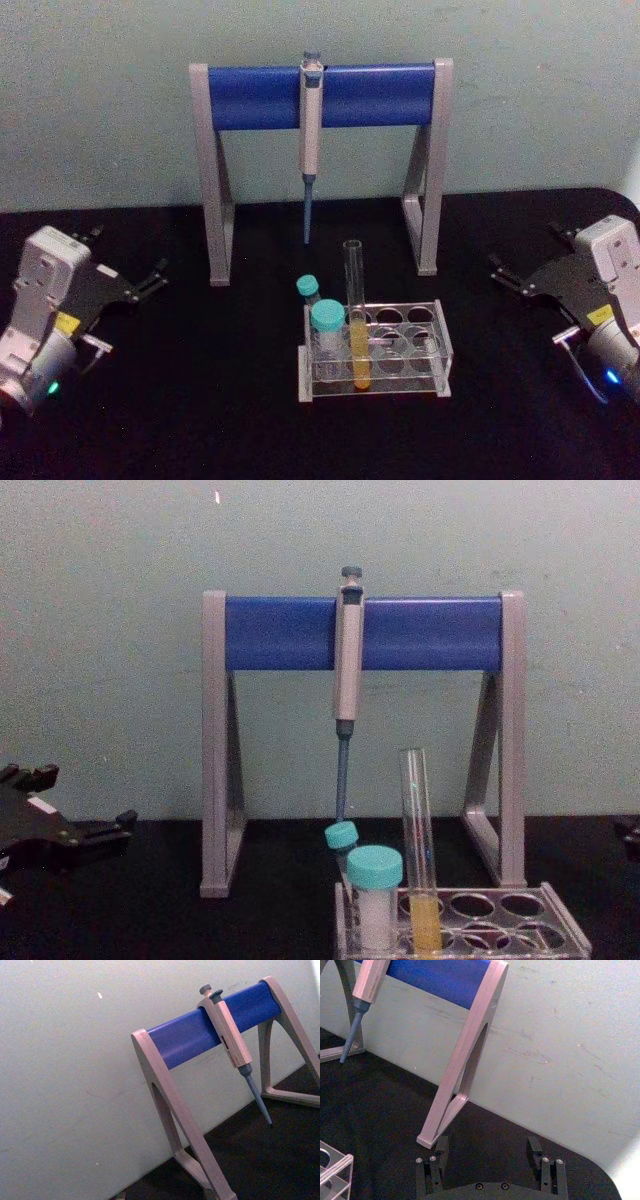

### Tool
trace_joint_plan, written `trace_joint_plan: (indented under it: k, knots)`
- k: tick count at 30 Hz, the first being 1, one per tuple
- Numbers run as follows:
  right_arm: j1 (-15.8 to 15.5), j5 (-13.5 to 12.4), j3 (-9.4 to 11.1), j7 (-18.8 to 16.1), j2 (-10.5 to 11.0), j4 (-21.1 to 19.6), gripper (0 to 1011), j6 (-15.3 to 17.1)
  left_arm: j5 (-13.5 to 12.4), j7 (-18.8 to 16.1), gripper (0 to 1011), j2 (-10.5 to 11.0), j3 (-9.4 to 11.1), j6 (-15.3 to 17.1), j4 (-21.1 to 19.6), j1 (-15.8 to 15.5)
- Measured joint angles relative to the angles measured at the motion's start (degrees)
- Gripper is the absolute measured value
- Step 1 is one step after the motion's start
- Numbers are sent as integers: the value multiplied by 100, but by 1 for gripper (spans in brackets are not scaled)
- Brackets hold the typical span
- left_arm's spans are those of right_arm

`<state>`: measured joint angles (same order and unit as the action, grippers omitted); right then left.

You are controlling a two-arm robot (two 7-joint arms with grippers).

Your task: Pick up the test tube from the test tube rack, shake it, then place it back into the test tube rack.

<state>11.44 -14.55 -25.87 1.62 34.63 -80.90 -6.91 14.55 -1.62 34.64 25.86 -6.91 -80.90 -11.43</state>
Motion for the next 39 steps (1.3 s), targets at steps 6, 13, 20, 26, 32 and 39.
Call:
trace_joint_plan:
  k: [6,13,20,26,32,39]
  knots:
    - [0,0,0,0,1,0,1000,0,0,0,1001,0,0,0,0,0]
    - [0,0,0,0,1,0,1000,1,0,0,1001,0,0,0,0,0]
    - [0,0,0,0,1,0,1000,0,0,0,1001,0,0,0,0,0]
    - [0,0,0,0,1,0,1000,1,0,0,1001,0,0,0,0,0]
    - [-1,0,0,0,1,0,1000,1,0,0,1001,0,0,0,0,0]
    - [-1,0,0,0,1,0,1000,1,0,0,1001,0,0,0,0,0]
